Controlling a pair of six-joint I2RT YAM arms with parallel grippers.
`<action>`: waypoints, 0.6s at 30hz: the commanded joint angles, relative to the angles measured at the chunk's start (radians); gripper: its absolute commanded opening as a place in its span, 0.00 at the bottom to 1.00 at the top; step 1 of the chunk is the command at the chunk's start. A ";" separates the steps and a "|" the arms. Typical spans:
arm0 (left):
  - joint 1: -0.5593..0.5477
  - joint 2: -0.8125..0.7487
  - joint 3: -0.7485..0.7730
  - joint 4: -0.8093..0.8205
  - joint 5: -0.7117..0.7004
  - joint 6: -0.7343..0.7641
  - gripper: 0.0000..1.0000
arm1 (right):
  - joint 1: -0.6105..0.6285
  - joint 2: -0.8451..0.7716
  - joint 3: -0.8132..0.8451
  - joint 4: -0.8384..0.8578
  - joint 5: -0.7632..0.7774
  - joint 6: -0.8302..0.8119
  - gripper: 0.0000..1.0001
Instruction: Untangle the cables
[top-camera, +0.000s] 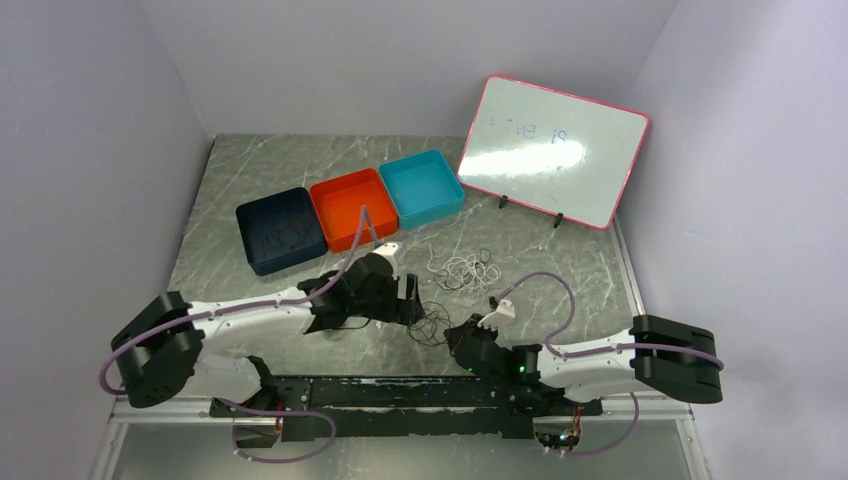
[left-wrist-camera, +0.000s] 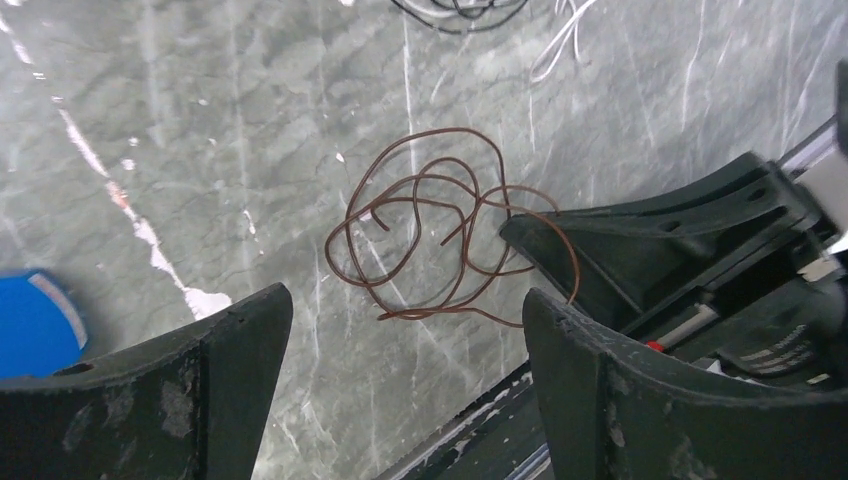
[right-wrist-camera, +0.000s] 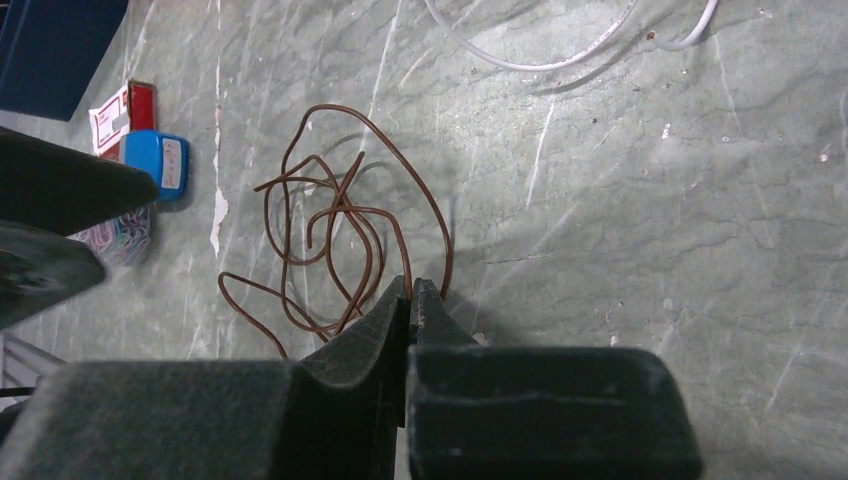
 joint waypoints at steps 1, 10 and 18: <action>0.007 0.065 -0.018 0.096 0.134 0.072 0.89 | -0.001 -0.006 -0.011 0.036 0.011 -0.028 0.03; 0.007 0.131 -0.027 0.116 0.154 0.097 0.88 | -0.012 0.030 -0.012 0.094 -0.020 -0.053 0.03; 0.007 0.197 -0.018 0.176 0.209 0.090 0.86 | -0.013 0.036 -0.016 0.111 -0.026 -0.058 0.03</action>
